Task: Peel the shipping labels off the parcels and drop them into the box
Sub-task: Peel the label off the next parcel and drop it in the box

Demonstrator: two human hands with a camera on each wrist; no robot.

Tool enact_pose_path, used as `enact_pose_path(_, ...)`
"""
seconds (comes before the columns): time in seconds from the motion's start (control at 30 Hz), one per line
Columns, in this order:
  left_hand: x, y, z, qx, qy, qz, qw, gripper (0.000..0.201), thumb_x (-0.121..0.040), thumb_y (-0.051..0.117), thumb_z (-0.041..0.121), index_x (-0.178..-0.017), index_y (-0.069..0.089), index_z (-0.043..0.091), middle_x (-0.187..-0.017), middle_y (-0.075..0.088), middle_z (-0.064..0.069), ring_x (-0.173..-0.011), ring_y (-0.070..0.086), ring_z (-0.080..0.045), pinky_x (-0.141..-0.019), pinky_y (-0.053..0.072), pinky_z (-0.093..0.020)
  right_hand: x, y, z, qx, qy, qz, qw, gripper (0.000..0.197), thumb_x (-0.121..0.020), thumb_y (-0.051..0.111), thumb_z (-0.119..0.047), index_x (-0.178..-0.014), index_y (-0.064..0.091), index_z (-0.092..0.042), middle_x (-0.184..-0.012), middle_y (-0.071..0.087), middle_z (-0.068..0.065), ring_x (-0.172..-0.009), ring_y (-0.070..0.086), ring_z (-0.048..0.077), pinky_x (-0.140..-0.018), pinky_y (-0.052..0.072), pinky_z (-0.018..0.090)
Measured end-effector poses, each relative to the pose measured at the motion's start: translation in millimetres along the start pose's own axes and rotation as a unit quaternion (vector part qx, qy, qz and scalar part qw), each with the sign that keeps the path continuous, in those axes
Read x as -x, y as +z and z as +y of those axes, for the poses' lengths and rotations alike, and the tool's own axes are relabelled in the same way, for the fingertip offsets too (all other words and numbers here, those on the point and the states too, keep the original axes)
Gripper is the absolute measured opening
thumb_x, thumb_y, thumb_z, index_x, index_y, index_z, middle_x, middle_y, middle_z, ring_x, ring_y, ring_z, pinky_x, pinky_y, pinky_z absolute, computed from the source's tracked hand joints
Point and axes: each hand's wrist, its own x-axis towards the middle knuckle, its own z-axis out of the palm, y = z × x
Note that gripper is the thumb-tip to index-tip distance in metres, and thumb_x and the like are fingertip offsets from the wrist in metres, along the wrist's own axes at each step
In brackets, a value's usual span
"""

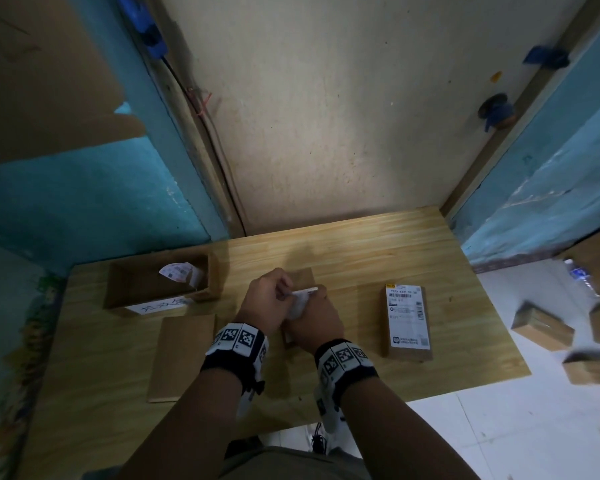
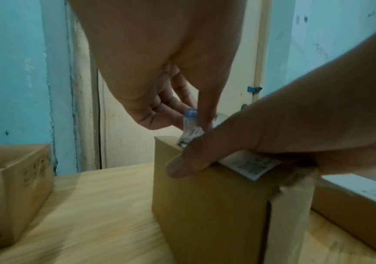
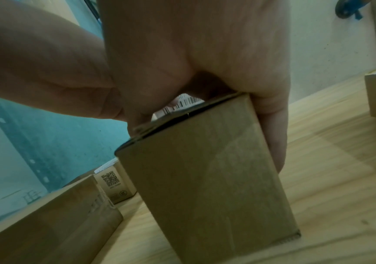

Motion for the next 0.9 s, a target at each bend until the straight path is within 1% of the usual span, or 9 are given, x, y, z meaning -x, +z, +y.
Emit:
enact_pose_path(0.13, 3, -7, 1, 0.035, -0.016, 0.012, 0.999, 0.02, -0.072, 0.072, -0.003, -0.08, 0.06, 0.012, -0.071, 0.064, 0.0, -0.07, 0.06, -0.014, -0.063, 0.048, -0.022, -2, -2, 0, 0.003, 0.004, -0.023, 1.0, 0.091, -0.073, 0.081, -0.045, -0.135, 0.03, -0.004, -0.108, 0.063, 0.003, -0.103, 0.068, 0.025, -0.082, 0.057, 0.038)
enact_pose_path(0.23, 7, -11, 6, 0.065, -0.008, 0.006, 0.998, 0.02, -0.07, 0.075, -0.003, -0.08, 0.062, 0.008, -0.069, 0.064, -0.002, -0.065, 0.057, -0.01, -0.059, 0.046, -0.019, -6, -2, -3, 0.001, 0.0, -0.025, 1.0, 0.087, -0.072, 0.081, -0.045, -0.13, 0.033, -0.004, -0.093, 0.058, -0.002, -0.087, 0.064, 0.021, -0.077, 0.058, 0.037)
enact_pose_path(0.3, 8, -13, 8, 0.062, 0.002, -0.001, 0.998, 0.019, -0.07, 0.076, -0.001, -0.081, 0.064, 0.01, -0.07, 0.064, -0.001, -0.065, 0.057, -0.009, -0.059, 0.045, -0.017, -7, -2, -3, 0.001, -0.003, -0.027, 1.0, 0.084, -0.072, 0.082, -0.042, -0.129, 0.033, -0.005, -0.089, 0.056, -0.002, -0.084, 0.063, 0.02, -0.073, 0.056, 0.035)
enact_pose_path(0.4, 8, -15, 7, 0.077, -0.002, 0.008, 0.997, 0.02, -0.071, 0.078, 0.001, -0.082, 0.068, 0.013, -0.069, 0.063, 0.003, -0.065, 0.055, -0.006, -0.061, 0.044, -0.016, -6, -1, -3, -0.017, 0.0, -0.021, 1.0, 0.085, -0.064, 0.084, -0.048, -0.123, 0.036, -0.011, -0.095, 0.059, -0.003, -0.087, 0.066, 0.017, -0.071, 0.059, 0.033)
enact_pose_path(0.5, 7, -17, 1, 0.084, 0.004, 0.022, 0.996, 0.023, -0.072, 0.078, 0.002, -0.079, 0.067, 0.02, -0.071, 0.063, 0.005, -0.067, 0.057, -0.006, -0.064, 0.046, -0.017, -3, 3, 1, -0.053, -0.003, -0.003, 0.999, 0.098, -0.052, 0.088, -0.059, -0.121, 0.033, -0.018, -0.109, 0.066, 0.0, -0.094, 0.071, 0.02, -0.078, 0.065, 0.042)
enact_pose_path(0.6, 1, -20, -4, 0.077, 0.01, 0.045, 0.996, 0.026, -0.076, 0.071, -0.002, -0.08, 0.065, 0.023, -0.078, 0.066, 0.006, -0.075, 0.062, -0.006, -0.066, 0.049, -0.017, 3, 7, 6, -0.023, -0.018, 0.036, 0.999, 0.118, -0.05, 0.086, -0.067, -0.138, 0.024, -0.018, -0.126, 0.06, 0.003, -0.113, 0.066, 0.027, -0.092, 0.059, 0.049)
enact_pose_path(0.7, -3, -20, -6, 0.085, 0.001, 0.054, 0.995, 0.02, -0.08, 0.067, -0.003, -0.083, 0.065, 0.016, -0.083, 0.067, 0.006, -0.081, 0.064, -0.006, -0.068, 0.048, -0.015, 11, 6, 9, 0.067, -0.004, 0.078, 0.995, 0.129, -0.058, 0.08, -0.075, -0.152, 0.017, -0.012, -0.142, 0.048, 0.009, -0.13, 0.053, 0.032, -0.106, 0.047, 0.05)
enact_pose_path(0.8, -4, -15, -10, 0.111, -0.01, 0.086, 0.99, 0.019, -0.079, 0.068, -0.003, -0.081, 0.064, 0.015, -0.083, 0.068, 0.005, -0.083, 0.065, -0.007, -0.073, 0.051, -0.019, 14, 4, 13, 0.086, 0.013, 0.068, 0.994, 0.121, -0.064, 0.078, -0.071, -0.151, 0.018, -0.013, -0.143, 0.042, 0.01, -0.133, 0.046, 0.033, -0.108, 0.043, 0.052)
enact_pose_path(0.9, -6, -13, -18, 0.153, -0.025, 0.146, 0.977, 0.026, -0.078, 0.07, -0.004, -0.076, 0.061, 0.02, -0.08, 0.067, 0.005, -0.08, 0.065, -0.008, -0.076, 0.055, -0.027, 12, -3, 19, 0.114, -0.017, 0.086, 0.99, 0.094, -0.071, 0.075, -0.059, -0.141, 0.028, -0.015, -0.134, 0.044, 0.007, -0.126, 0.048, 0.031, -0.101, 0.049, 0.051)
